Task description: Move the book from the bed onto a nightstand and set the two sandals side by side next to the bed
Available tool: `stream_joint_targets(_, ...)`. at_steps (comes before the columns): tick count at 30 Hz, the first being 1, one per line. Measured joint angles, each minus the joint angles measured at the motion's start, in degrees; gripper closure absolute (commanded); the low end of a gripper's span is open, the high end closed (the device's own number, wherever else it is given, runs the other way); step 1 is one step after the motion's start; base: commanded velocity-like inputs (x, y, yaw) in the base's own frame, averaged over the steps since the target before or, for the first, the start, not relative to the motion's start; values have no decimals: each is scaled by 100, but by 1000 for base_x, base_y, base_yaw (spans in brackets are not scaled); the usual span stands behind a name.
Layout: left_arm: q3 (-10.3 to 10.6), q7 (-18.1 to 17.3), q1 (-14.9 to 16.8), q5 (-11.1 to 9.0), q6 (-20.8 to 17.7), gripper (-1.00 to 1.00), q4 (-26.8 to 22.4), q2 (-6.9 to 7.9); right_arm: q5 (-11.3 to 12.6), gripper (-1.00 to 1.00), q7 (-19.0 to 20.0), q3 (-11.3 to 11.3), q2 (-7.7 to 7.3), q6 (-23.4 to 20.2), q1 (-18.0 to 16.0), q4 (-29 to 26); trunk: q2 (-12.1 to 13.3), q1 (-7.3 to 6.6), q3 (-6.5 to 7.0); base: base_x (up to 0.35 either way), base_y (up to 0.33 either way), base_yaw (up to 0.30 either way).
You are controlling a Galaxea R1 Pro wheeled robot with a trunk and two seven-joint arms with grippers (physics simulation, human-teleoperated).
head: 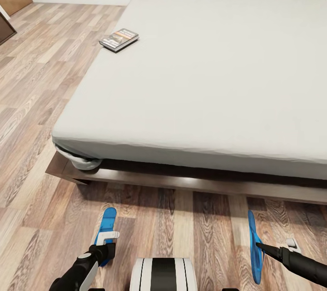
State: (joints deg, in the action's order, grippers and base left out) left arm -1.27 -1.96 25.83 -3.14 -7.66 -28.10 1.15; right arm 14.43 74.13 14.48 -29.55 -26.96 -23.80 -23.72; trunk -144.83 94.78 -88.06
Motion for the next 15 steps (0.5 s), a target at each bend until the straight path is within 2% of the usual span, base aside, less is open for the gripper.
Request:
stream_joint_targets(13,-7,0,1,-1,-3,100,0,0,0,100,0,-5,1,0,0,0,0,0,0,0,0,0)
stream_joint_targets(15,-8,0,1,-1,-4,100,1,0,-2,100,0,-7,0,2,0,-1,-2,5,-44,0,0,0)
